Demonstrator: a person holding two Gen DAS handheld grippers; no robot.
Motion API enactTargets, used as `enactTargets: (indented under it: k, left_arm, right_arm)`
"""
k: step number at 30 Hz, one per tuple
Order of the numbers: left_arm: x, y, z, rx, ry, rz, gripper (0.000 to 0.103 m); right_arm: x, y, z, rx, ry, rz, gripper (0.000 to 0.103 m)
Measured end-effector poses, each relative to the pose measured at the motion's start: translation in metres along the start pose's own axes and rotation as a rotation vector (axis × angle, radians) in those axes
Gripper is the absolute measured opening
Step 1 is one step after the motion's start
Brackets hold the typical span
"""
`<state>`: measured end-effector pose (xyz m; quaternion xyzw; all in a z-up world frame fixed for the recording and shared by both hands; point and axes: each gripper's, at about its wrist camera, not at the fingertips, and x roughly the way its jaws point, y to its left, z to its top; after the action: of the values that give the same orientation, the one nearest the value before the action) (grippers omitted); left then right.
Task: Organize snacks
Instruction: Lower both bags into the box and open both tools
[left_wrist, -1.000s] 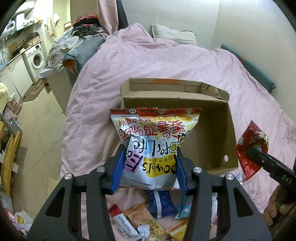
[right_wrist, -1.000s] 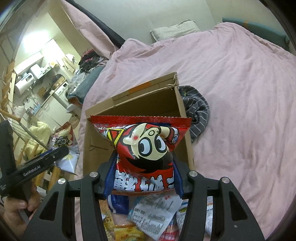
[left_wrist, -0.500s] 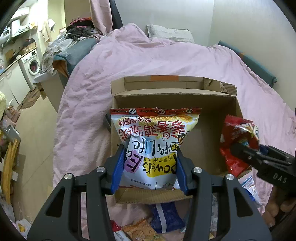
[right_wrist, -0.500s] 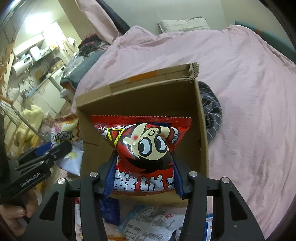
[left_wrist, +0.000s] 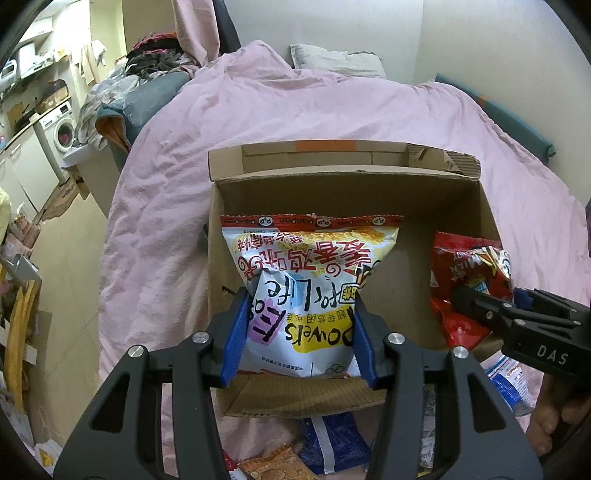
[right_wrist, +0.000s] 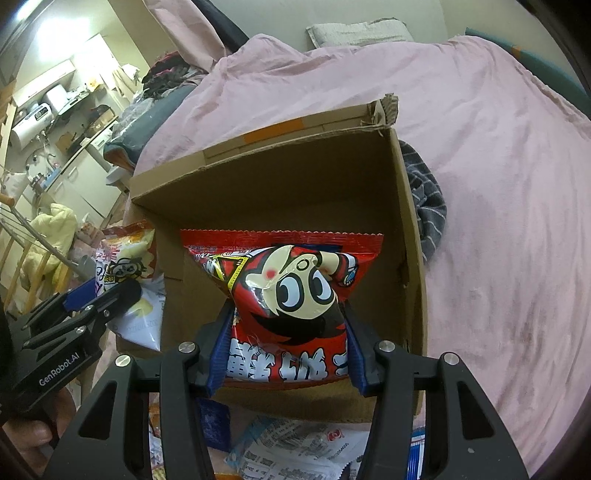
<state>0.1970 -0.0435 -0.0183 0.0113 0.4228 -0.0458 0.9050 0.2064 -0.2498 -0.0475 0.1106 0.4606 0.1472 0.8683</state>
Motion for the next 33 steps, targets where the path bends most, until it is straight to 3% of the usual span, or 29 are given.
enactTargets:
  k: [15,24,26,31,33]
  left_arm:
    - [0.005,0.004,-0.002,-0.008,0.024,-0.012,0.050]
    - [-0.006,0.008,0.000,-0.029,-0.024,-0.014,0.086]
    - [-0.008,0.011,0.001,-0.048,-0.030,-0.022,0.089]
    - [-0.006,0.013,0.001,-0.054,-0.020,-0.019,0.089]
    - [-0.006,0.013,0.001,-0.053,-0.019,-0.019,0.089]
  right_arm:
    - [0.001,-0.001,0.002,0.005,-0.008,0.015,0.056]
    - [-0.003,-0.001,0.003,0.016,-0.024,0.034,0.058]
    - [-0.005,-0.003,0.003,0.029,-0.030,0.047,0.063]
    - [-0.013,-0.007,0.005,0.057,-0.073,0.064,0.089]
    - [-0.016,-0.008,0.006,0.064,-0.089,0.071,0.089]
